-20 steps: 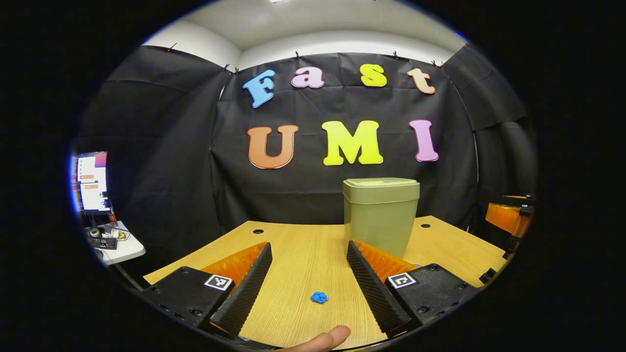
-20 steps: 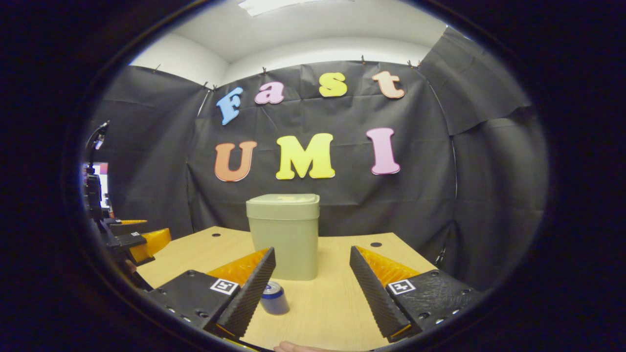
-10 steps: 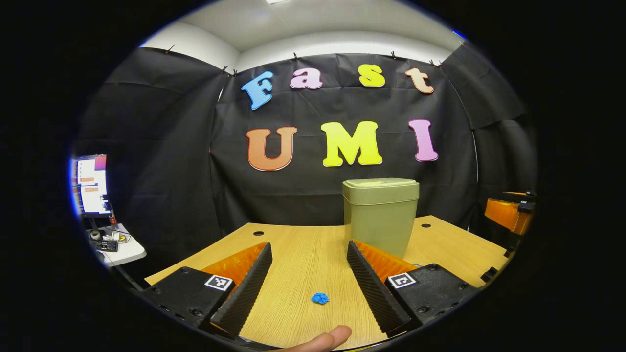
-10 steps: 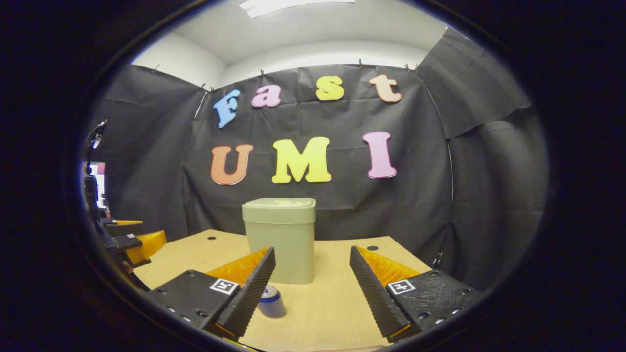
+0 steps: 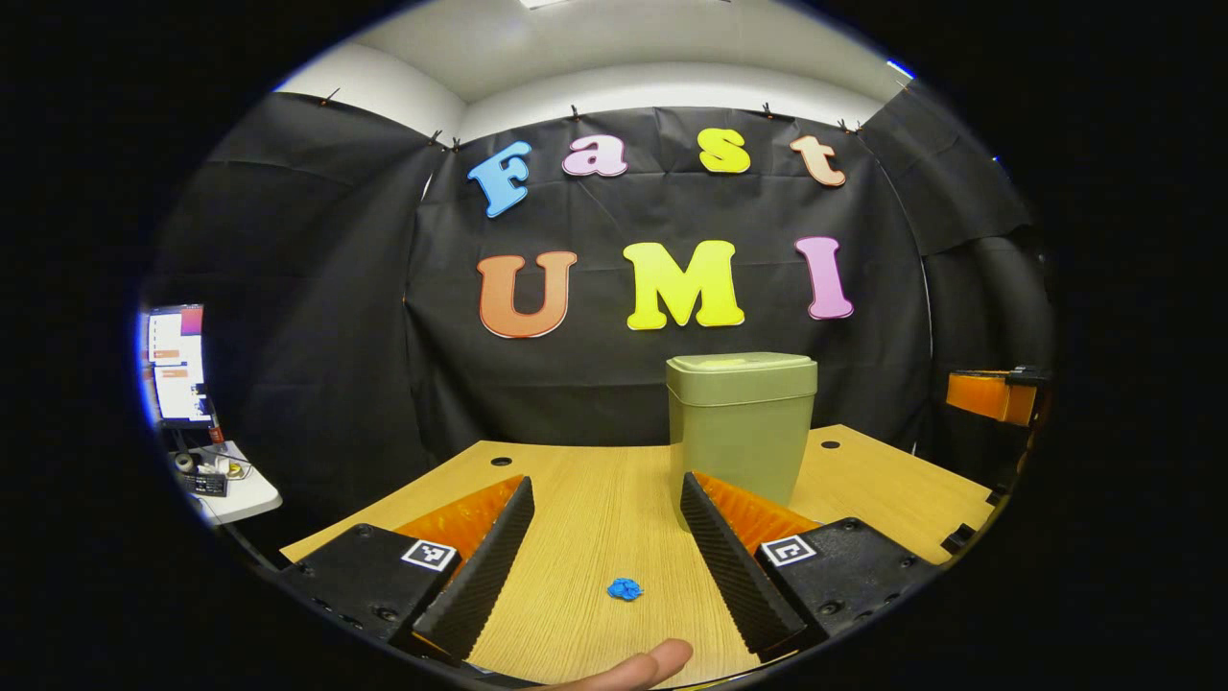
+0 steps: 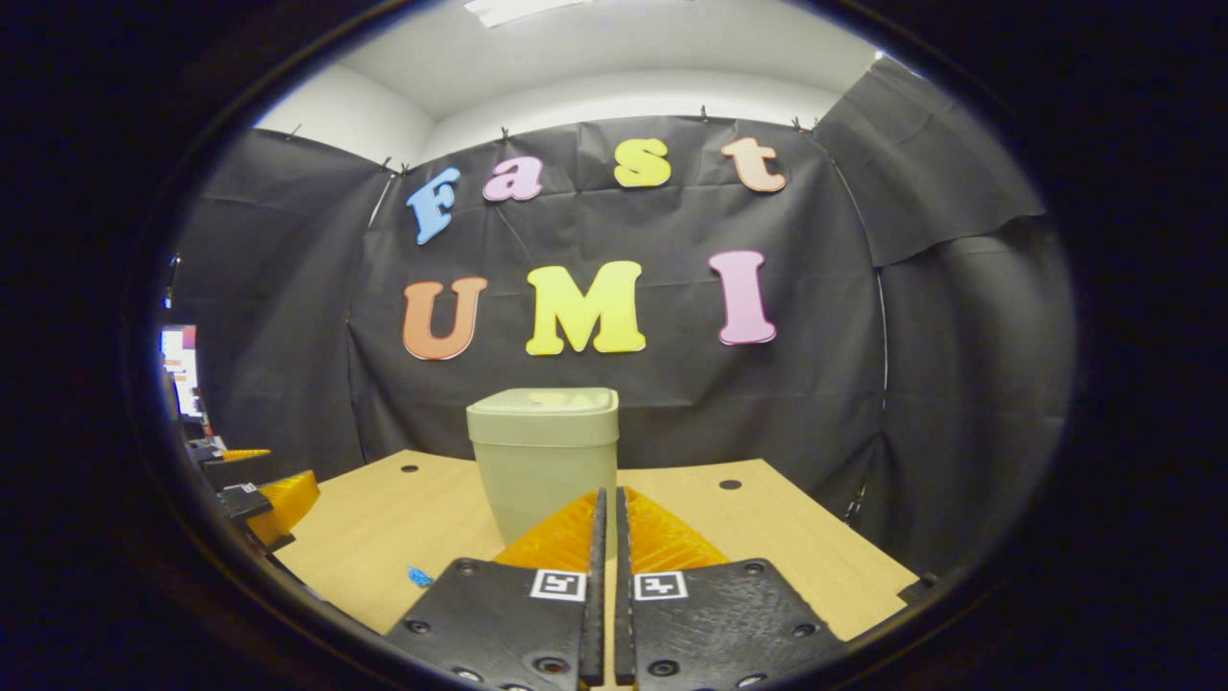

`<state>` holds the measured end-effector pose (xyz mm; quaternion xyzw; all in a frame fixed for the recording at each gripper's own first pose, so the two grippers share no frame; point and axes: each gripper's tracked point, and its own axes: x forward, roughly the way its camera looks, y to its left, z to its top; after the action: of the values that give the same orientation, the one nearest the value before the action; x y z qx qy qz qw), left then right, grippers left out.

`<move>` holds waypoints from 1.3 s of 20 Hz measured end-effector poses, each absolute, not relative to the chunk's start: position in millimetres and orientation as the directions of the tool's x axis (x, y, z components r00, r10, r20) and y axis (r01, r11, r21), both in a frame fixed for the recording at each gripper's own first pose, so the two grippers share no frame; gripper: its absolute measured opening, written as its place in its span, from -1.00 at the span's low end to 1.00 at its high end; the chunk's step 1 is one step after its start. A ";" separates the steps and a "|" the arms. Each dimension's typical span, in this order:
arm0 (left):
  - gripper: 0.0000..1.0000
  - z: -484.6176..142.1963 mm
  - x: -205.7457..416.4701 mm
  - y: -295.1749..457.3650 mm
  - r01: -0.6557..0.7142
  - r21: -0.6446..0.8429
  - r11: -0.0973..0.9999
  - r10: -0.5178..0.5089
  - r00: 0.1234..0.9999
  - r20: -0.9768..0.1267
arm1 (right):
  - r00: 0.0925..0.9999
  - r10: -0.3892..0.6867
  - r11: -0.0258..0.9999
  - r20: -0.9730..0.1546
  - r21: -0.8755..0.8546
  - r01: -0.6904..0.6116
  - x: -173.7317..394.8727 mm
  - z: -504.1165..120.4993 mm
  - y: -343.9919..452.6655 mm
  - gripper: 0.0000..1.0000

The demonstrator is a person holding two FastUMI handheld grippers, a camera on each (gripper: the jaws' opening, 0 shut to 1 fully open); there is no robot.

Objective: Press the lid of the desktop garbage bin to open it, pick up the crumpled paper on the desktop and throw it into the bin, then pick up the pop can on the desktop and drop it into the bin, and finally close the garbage bin lid.

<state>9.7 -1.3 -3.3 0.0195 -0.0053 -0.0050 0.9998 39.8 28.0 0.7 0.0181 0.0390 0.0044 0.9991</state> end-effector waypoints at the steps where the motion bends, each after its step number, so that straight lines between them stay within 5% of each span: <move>1: 0.98 -3.3 9.3 0.9 0.006 0.038 0.999 -0.007 1.000 0.011 | 0.996 0.022 0.999 -0.082 0.027 -0.019 45.0 3.6 33.7 -1.00; 11: 0.98 -6.1 16.9 18.6 -0.013 0.018 1.000 0.013 1.000 -0.004 | 0.985 0.108 0.994 -0.135 -0.001 -0.109 148.8 50.3 100.4 -1.00; 19: 0.98 -18.5 28.7 31.0 -0.018 -0.019 1.000 0.017 0.998 -0.054 | 0.967 0.058 0.998 -0.247 -0.008 -0.062 250.8 41.7 123.7 -1.00; 26: 0.98 -16.8 30.6 44.4 -0.040 -0.024 0.999 0.039 0.998 -0.058 | 0.953 0.043 0.999 -0.301 -0.016 -0.050 281.4 24.7 138.7 -1.00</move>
<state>30.6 44.4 -16.8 -0.0124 0.0288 0.0198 0.9993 281.4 138.7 24.7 -0.0119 0.1522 0.0235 0.9880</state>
